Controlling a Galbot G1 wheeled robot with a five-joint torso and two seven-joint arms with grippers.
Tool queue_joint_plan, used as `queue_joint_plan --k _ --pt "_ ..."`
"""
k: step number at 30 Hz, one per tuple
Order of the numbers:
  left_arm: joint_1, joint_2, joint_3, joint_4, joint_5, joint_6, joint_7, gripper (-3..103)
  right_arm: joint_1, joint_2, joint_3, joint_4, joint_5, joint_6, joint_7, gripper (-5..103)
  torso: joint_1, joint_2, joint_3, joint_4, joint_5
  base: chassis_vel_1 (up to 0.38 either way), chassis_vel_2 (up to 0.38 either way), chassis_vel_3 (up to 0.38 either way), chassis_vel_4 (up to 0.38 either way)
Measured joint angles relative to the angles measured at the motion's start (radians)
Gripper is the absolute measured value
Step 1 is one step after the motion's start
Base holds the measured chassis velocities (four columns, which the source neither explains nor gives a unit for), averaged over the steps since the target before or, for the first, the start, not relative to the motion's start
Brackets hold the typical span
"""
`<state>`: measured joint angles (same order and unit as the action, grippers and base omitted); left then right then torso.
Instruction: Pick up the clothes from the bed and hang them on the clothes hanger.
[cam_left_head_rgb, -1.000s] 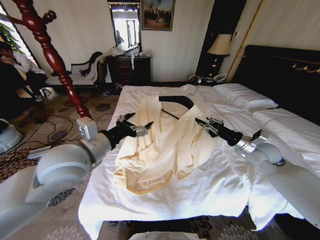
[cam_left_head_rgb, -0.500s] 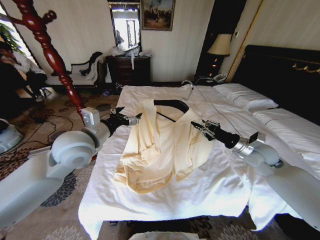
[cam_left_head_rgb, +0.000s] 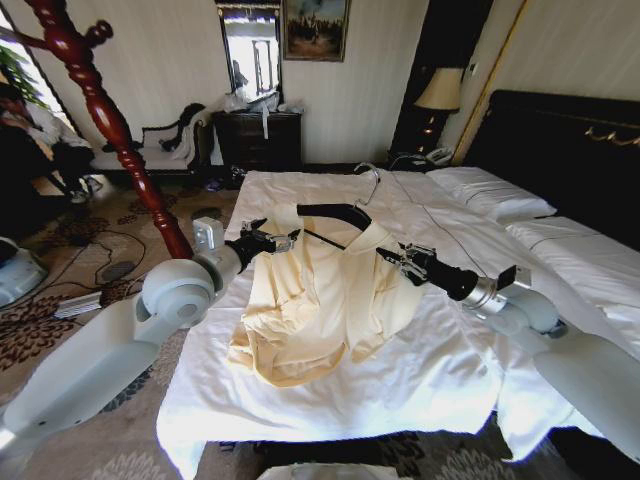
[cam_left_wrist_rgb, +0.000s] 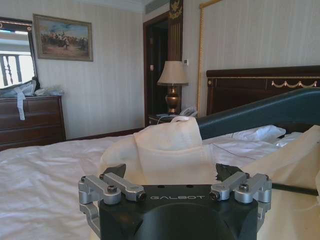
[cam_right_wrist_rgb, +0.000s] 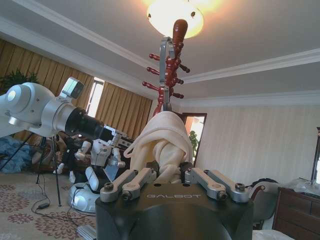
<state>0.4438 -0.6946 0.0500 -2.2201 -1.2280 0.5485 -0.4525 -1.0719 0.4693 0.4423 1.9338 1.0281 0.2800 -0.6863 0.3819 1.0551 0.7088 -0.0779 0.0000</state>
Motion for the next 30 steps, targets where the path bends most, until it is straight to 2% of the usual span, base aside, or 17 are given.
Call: queue_joint_plan --k 2,4,6,9,11,12,13,15,19,21,25,27,30 --pt "-0.006 -0.002 0.005 0.003 0.000 0.000 0.000 103 0.000 0.000 0.000 0.000 0.000 0.000 0.000 18 0.000 0.000 0.000 0.0000 0.0000 0.000 0.000 0.000 0.000" --pt "-0.020 -0.007 0.021 0.012 0.006 -0.005 0.004 100 0.000 0.001 -0.003 0.002 0.000 0.000 0.000 18 0.000 0.000 0.000 0.0000 0.0000 0.000 0.000 0.000 0.000" --pt "-0.024 -0.008 0.028 0.015 0.012 -0.007 0.006 96 0.002 0.002 -0.005 0.002 0.000 0.000 0.000 18 0.000 0.000 0.000 0.0000 0.0000 0.000 0.000 0.000 0.000" --pt "-0.030 -0.016 0.051 0.028 0.042 -0.022 0.023 81 0.006 0.003 -0.009 0.002 0.000 0.000 -0.001 18 0.000 0.000 0.000 0.0000 0.0000 0.000 0.000 0.000 0.000" --pt "-0.030 -0.019 0.055 0.031 0.050 -0.026 0.027 81 0.006 0.003 -0.010 0.002 -0.001 0.000 -0.001 18 0.000 0.000 0.000 0.0000 0.0000 0.000 0.000 0.000 0.000" --pt "-0.029 -0.022 0.061 0.033 0.059 -0.034 0.034 70 0.007 0.003 -0.010 0.001 0.000 0.000 -0.002 18 0.000 0.000 0.000 0.0000 -0.0001 0.000 0.000 0.000 0.000" --pt "-0.027 -0.025 0.064 0.033 0.063 -0.038 0.039 64 0.007 0.002 -0.010 -0.001 -0.001 0.000 -0.003 18 0.000 0.000 0.000 0.0000 -0.0001 0.000 0.000 0.000 0.000" --pt "-0.026 -0.026 0.065 0.033 0.064 -0.040 0.041 64 0.007 0.002 -0.010 -0.002 -0.001 0.000 -0.004 18 0.000 0.000 0.000 0.0000 0.0000 0.000 0.000 0.000 0.000" --pt "-0.023 -0.030 0.067 0.031 0.065 -0.049 0.049 43 0.004 0.002 -0.008 -0.006 -0.003 0.000 -0.007 18 0.000 0.000 0.000 0.0001 -0.0001 0.000 0.000 0.000 0.000" --pt "-0.023 -0.031 0.067 0.030 0.065 -0.051 0.051 43 0.003 0.003 -0.007 -0.008 -0.004 0.000 -0.008 18 0.000 0.000 0.000 0.0000 -0.0001 0.000 0.000 0.000 0.000" --pt "-0.025 -0.030 0.065 0.023 0.065 -0.066 0.067 21 0.001 0.006 -0.007 -0.020 -0.010 0.002 -0.014 18 0.000 0.000 0.000 0.0000 -0.0001 0.000 0.000 0.000 0.000" --pt "-0.027 -0.030 0.064 0.023 0.065 -0.071 0.072 21 0.001 0.007 -0.007 -0.021 -0.012 0.003 -0.016 18 0.000 0.000 0.000 0.0000 0.0000 0.000 0.000 0.000 0.000" --pt "-0.048 -0.028 0.062 0.023 0.062 -0.094 0.103 5 0.000 0.009 -0.015 -0.029 -0.031 0.003 -0.022 18 0.000 0.000 0.000 0.0000 -0.0001 0.000 0.000 0.000 0.000"
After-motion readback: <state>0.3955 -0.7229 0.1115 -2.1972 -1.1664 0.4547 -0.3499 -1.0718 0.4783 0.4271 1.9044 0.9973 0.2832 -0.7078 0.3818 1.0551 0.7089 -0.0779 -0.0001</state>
